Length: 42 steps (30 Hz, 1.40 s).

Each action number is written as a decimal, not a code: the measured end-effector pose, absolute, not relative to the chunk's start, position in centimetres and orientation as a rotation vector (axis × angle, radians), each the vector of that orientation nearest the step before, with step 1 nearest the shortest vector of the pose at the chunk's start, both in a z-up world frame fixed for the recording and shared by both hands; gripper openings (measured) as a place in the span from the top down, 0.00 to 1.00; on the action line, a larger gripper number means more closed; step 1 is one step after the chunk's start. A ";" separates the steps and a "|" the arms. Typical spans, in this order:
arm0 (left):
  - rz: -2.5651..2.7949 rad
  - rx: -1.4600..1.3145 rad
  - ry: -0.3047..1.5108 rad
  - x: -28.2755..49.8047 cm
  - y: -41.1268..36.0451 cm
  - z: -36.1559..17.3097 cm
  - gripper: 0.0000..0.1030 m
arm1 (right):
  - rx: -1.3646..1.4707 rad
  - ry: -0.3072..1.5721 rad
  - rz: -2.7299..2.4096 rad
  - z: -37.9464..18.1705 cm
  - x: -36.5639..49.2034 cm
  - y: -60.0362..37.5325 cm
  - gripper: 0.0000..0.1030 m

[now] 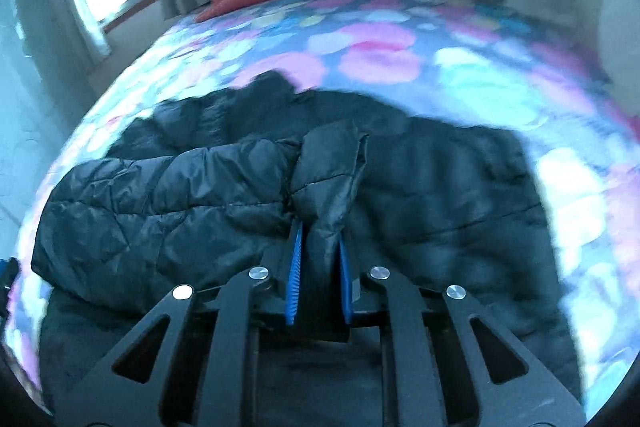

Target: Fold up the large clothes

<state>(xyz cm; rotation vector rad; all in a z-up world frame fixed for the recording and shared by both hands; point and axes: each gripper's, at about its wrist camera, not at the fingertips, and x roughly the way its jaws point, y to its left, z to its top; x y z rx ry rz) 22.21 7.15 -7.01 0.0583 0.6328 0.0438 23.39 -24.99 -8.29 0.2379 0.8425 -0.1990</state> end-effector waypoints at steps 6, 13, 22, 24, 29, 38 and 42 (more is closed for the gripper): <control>0.028 0.084 0.685 24.3 6.2 -8.6 0.36 | 0.198 0.932 -0.191 -11.2 24.3 -26.6 0.78; -0.003 0.043 0.697 27.2 5.3 -7.9 0.36 | 0.205 0.796 -0.218 -6.4 23.3 -25.2 0.56; 0.014 0.063 0.844 32.9 2.7 -12.2 0.35 | 0.153 0.911 -0.121 -11.9 29.2 -21.6 0.55; 0.009 0.088 0.880 33.5 2.4 -13.6 0.35 | 0.156 0.913 -0.120 -12.3 29.5 -21.5 0.55; 0.044 0.123 0.861 32.5 2.2 -12.6 0.36 | 0.174 0.906 -0.136 -10.1 28.6 -21.5 0.56; -0.054 0.043 0.842 32.3 -0.7 -11.5 0.36 | 0.109 0.934 -0.054 -11.5 30.7 -17.7 0.51; -0.049 0.054 0.893 32.9 -1.0 -13.0 0.36 | 0.118 0.922 -0.051 -10.7 30.0 -17.9 0.52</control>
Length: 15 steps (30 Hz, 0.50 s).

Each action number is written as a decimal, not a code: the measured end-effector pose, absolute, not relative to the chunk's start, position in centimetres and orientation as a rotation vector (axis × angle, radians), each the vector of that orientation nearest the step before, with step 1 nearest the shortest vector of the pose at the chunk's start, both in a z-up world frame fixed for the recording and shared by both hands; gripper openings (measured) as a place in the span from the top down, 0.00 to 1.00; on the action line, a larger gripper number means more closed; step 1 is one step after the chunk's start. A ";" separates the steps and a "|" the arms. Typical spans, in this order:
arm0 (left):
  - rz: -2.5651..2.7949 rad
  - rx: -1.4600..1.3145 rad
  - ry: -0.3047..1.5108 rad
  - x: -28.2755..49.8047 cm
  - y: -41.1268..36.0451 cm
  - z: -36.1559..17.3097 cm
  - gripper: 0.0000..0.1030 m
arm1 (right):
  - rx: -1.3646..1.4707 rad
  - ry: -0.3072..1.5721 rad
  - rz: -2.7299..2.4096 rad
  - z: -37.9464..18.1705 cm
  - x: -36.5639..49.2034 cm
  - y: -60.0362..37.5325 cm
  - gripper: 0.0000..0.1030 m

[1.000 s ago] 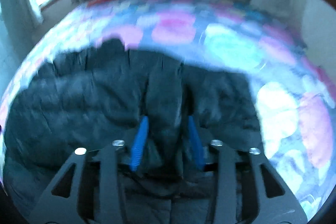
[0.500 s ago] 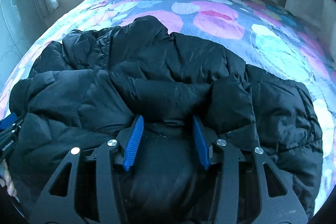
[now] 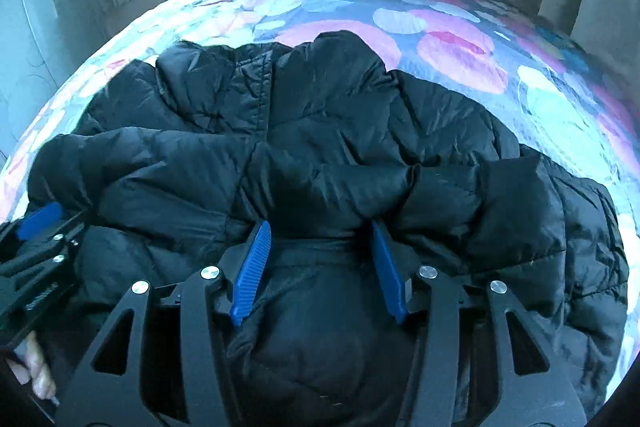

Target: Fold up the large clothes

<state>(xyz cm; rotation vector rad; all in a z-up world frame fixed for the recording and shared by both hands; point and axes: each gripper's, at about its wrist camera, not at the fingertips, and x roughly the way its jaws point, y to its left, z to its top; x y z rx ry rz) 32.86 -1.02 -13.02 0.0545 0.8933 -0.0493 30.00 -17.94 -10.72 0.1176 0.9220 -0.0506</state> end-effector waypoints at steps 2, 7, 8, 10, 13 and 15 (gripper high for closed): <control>-0.041 0.035 0.874 31.9 -0.4 -11.9 0.36 | 0.126 0.883 -0.079 -9.5 27.9 -18.5 0.52; 0.042 0.045 0.831 29.9 1.8 -12.0 0.36 | 0.124 0.915 -0.177 -11.3 25.2 -20.8 0.52; 0.032 0.025 0.865 30.4 2.1 -12.9 0.35 | 0.154 0.915 -0.162 -12.2 25.1 -21.2 0.52; 0.030 0.024 0.881 30.9 2.0 -13.7 0.35 | 0.133 0.914 -0.171 -12.4 25.4 -20.8 0.52; 0.051 0.073 0.880 31.1 1.3 -13.5 0.35 | 0.149 0.903 -0.161 -11.6 25.0 -20.9 0.52; 0.043 0.068 0.876 30.2 1.7 -12.8 0.35 | 0.182 0.888 -0.160 -10.6 23.5 -21.5 0.52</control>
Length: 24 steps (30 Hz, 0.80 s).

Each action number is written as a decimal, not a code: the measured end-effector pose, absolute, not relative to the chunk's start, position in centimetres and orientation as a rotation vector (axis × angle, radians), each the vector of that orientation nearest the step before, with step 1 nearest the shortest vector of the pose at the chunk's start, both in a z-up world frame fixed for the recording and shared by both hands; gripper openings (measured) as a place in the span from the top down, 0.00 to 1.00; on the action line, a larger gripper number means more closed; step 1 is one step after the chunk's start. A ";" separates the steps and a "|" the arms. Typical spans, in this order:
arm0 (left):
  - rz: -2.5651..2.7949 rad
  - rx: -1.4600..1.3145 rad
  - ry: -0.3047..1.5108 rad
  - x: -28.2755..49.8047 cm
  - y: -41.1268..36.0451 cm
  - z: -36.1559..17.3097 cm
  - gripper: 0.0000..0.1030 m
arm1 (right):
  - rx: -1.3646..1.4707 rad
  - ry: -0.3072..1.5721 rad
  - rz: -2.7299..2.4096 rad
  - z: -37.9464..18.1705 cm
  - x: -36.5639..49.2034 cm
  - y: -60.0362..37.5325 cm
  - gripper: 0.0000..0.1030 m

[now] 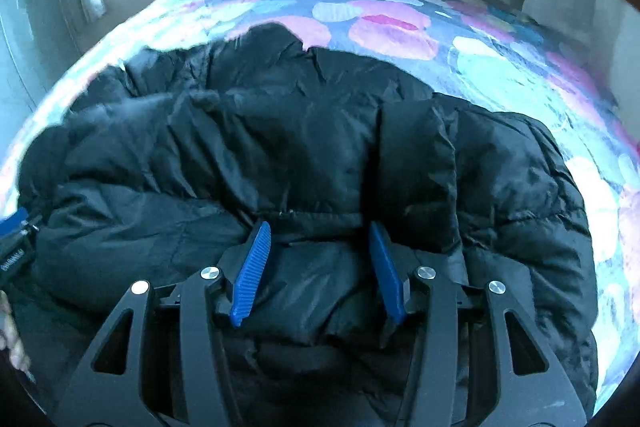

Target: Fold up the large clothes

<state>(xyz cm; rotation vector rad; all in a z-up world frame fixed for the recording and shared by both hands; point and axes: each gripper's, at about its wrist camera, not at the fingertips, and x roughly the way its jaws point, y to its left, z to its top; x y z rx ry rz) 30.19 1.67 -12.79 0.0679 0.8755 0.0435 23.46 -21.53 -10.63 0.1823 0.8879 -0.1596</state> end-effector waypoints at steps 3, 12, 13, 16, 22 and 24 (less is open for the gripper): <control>0.029 0.063 0.866 27.4 3.1 -11.3 0.35 | 0.196 0.849 -0.166 -8.7 19.9 -23.0 0.43; 0.074 -0.089 0.909 14.4 12.8 -10.4 0.33 | 0.241 0.874 -0.281 -8.4 5.6 -30.0 0.35; 0.083 -0.105 0.915 13.2 13.7 -10.5 0.33 | 0.249 0.878 -0.300 -8.5 3.5 -30.7 0.35; 0.089 -0.189 0.951 9.0 16.2 -11.3 0.28 | 0.281 0.901 -0.323 -9.5 -0.8 -31.9 0.35; -0.034 -0.434 1.003 2.8 18.2 -12.8 0.25 | 0.335 0.945 -0.324 -11.7 -6.3 -32.1 0.30; -0.070 -0.472 1.010 1.7 18.0 -13.1 0.25 | 0.360 0.953 -0.306 -12.1 -7.0 -31.8 0.30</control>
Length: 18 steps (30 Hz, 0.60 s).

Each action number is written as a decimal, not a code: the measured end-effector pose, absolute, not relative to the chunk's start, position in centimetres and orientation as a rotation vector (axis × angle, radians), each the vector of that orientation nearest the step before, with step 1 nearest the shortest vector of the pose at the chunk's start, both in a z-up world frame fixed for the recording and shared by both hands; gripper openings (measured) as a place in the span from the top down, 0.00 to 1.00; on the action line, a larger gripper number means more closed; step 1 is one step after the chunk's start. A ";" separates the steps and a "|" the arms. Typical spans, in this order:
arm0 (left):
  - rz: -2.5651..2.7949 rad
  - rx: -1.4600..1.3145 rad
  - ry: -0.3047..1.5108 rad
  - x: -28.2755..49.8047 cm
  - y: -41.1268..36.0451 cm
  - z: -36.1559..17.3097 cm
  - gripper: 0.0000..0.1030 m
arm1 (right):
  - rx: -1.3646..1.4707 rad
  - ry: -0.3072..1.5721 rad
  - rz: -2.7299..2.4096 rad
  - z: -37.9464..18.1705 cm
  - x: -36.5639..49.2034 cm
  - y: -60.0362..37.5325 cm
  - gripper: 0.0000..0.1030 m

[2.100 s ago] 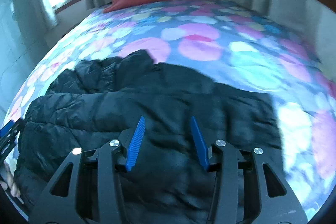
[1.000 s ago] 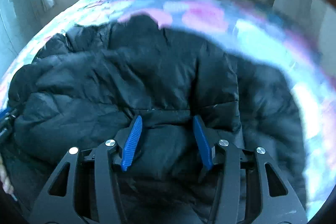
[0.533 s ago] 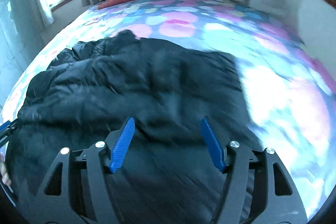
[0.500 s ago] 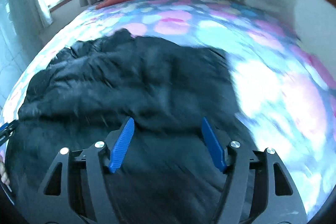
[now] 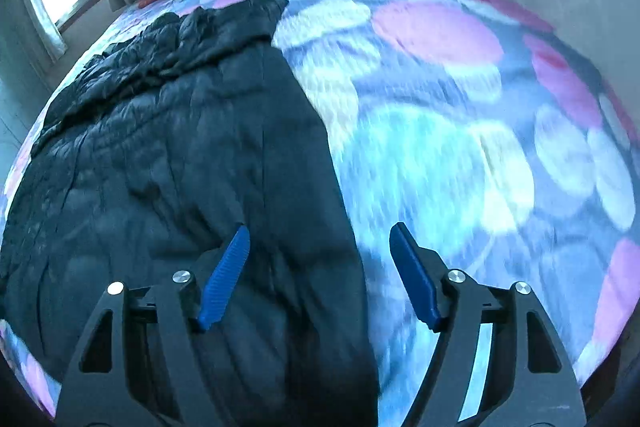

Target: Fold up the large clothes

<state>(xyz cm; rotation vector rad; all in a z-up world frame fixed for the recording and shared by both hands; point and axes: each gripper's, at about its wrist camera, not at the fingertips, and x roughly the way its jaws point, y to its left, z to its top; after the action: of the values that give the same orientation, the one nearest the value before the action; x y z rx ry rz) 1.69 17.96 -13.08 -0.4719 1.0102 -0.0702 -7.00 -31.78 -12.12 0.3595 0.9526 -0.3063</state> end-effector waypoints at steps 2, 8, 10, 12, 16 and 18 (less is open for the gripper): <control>-0.079 -0.452 0.996 1.0 17.2 -13.0 0.25 | 0.384 0.963 -0.282 -12.7 -8.0 -31.3 0.30; -0.117 -0.436 0.979 -0.2 16.1 -12.6 0.26 | 0.444 0.956 -0.260 -13.1 -9.7 -31.1 0.30; -0.109 -0.426 0.977 -0.1 16.1 -12.7 0.27 | 0.453 0.954 -0.248 -13.1 -9.9 -31.3 0.30; -0.090 -0.412 0.982 -0.2 16.1 -12.9 0.27 | 0.463 0.947 -0.251 -12.9 -10.1 -31.7 0.30; -0.042 -0.462 0.954 -0.5 16.9 -13.3 0.27 | 0.489 0.929 -0.286 -12.9 -10.6 -32.4 0.26; -0.041 -0.471 0.956 -0.7 16.9 -13.5 0.27 | 0.502 0.939 -0.272 -13.3 -10.5 -32.3 0.26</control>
<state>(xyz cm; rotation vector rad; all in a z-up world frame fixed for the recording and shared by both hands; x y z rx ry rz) -0.66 16.87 -13.54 -0.4710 0.9564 -0.0408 -10.52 -32.30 -13.28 0.5017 0.9393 -0.2722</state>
